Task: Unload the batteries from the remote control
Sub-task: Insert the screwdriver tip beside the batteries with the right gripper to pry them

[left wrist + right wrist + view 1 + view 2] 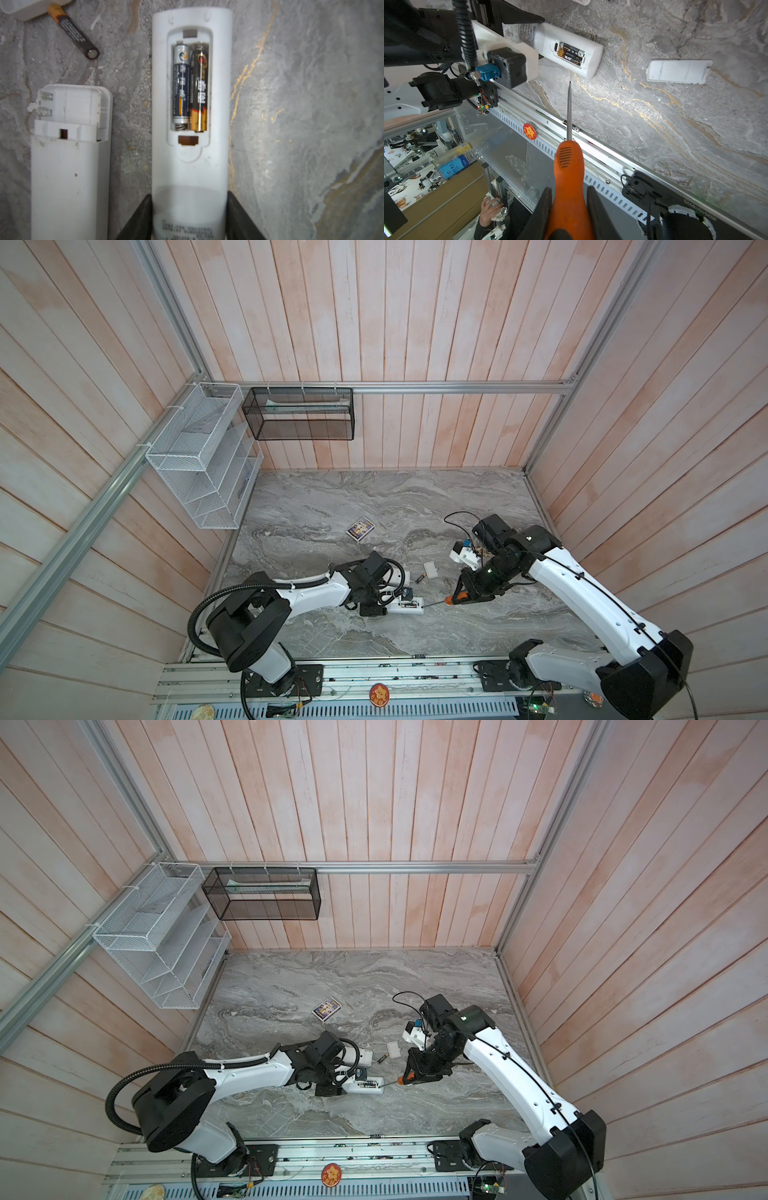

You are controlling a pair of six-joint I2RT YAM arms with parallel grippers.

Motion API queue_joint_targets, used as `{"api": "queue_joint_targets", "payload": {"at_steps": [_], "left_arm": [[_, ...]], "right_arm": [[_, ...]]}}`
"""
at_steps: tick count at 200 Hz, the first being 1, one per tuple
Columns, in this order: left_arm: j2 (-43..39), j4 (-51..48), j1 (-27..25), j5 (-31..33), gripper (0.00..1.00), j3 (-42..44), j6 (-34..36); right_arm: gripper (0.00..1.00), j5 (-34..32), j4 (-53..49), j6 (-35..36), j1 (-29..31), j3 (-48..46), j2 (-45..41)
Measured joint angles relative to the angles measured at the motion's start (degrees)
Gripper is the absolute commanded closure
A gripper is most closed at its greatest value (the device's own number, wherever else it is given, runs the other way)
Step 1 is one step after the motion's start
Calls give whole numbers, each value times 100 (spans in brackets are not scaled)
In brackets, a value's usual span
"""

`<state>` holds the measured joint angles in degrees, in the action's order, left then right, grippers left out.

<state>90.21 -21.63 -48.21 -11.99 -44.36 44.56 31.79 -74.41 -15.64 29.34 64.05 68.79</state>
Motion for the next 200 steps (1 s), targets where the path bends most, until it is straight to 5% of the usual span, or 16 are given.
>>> {"api": "queue_joint_targets", "payload": {"at_steps": [58,200], "left_arm": [[2,-22,-105,129,72,-24,-22],[103,-107,-212,179,82,-149,-111]], "right_arm": [[97,-26,214,-20,0,-72,179],[97,-83,863,-68,-31,-466,487]]}}
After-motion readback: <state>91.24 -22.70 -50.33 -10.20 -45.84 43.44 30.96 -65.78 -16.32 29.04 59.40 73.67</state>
